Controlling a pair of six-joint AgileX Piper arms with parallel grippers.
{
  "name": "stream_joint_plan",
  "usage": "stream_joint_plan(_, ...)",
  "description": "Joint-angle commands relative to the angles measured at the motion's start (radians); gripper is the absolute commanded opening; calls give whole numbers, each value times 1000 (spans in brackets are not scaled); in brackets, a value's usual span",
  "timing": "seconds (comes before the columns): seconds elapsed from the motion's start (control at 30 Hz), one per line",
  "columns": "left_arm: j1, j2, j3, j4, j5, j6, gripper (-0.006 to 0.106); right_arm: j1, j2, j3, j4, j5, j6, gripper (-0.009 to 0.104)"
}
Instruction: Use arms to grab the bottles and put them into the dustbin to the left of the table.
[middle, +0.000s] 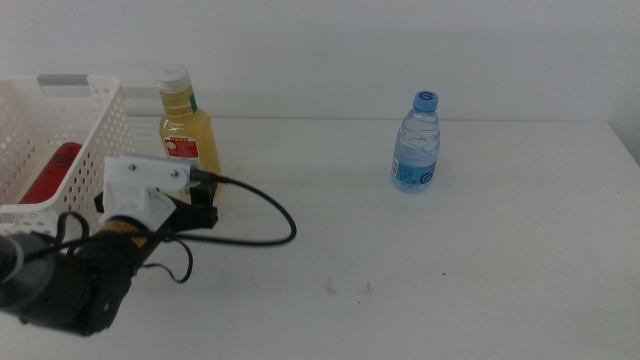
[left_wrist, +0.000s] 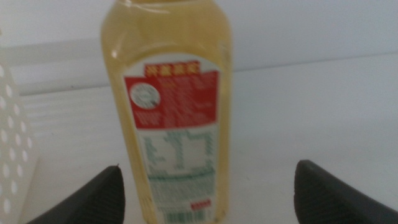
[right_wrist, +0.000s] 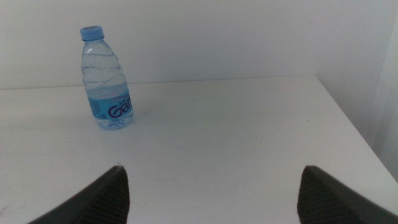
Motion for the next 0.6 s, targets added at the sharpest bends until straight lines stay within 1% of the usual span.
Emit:
stream_joint_plan(0.0,11,7,-34,5,31,1,92,-6,-5,3,-10,-9,-6,92)
stream_joint_plan(0.17,29,15,-123,15,142,30,92,-6,-5,3,-10,-9,-6,92)
stream_joint_plan(0.4,32,114,-241,16,142,28,92,-6,-5,3,-10,-9,-6,92)
stream_joint_plan(0.47,32,149,-275,11,142,28,92,-6,-5,3,-10,-9,-6,92)
stream_joint_plan(0.57,37,196,-320,-20,142,28,92,-6,-5,3,-10,-9,-6,92)
